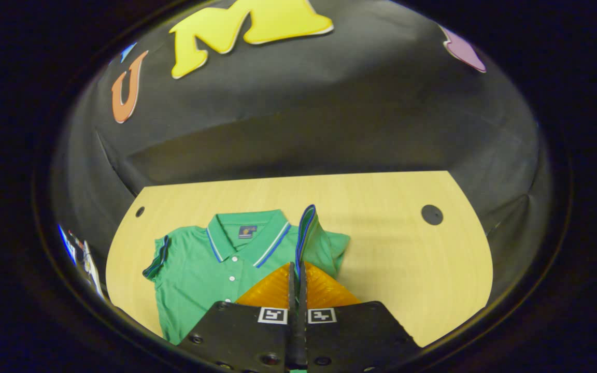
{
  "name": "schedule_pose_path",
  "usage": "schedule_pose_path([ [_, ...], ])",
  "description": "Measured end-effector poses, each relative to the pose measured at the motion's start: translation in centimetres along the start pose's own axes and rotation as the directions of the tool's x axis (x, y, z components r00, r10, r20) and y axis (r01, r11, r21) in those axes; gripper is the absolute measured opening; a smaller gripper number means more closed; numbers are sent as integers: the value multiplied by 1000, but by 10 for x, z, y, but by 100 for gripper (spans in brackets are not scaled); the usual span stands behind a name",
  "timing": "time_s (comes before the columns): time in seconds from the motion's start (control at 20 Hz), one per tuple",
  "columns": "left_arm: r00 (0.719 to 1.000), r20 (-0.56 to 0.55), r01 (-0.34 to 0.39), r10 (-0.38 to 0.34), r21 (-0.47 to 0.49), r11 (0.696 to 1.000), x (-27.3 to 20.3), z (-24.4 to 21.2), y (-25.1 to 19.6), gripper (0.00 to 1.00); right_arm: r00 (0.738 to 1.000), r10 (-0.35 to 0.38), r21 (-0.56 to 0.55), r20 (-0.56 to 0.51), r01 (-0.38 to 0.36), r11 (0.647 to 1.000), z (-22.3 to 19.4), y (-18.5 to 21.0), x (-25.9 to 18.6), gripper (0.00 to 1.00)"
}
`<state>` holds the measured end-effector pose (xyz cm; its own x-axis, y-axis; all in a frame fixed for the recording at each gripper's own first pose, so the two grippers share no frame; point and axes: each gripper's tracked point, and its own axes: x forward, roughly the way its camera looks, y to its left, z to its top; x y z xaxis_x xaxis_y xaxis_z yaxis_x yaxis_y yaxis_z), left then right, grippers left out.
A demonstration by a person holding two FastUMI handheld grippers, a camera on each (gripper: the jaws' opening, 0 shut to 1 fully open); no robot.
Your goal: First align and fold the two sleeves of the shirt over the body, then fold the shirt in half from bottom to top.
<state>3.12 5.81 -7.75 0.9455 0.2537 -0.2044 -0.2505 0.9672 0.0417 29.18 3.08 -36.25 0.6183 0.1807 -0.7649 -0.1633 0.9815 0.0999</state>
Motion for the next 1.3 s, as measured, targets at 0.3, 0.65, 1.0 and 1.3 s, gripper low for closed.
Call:
schedule_pose_path([
  [0.3, 1000, -15, -21, 22, 51, 998, -12, -5, 41, 100, 999, 48, 31, 19, -49, 998, 2, 65, 8, 7],
  [0.65, 998, -42, 44, -43, 35, 998, 1, -22, 50, 100, 974, 36, 29, 223, -43, 999, 33, 77, -62, 96],
  [1.0, 982, -92, 169, -167, 17, 985, 31, -59, 29, 100, 919, 17, -113, 395, 30, 993, 30, 71, -177, 96],
  [1.3, 930, -275, 236, -246, -68, 969, 73, -148, 13, 100, 905, -16, -130, 425, 79, 988, -7, 50, -261, 96],
])
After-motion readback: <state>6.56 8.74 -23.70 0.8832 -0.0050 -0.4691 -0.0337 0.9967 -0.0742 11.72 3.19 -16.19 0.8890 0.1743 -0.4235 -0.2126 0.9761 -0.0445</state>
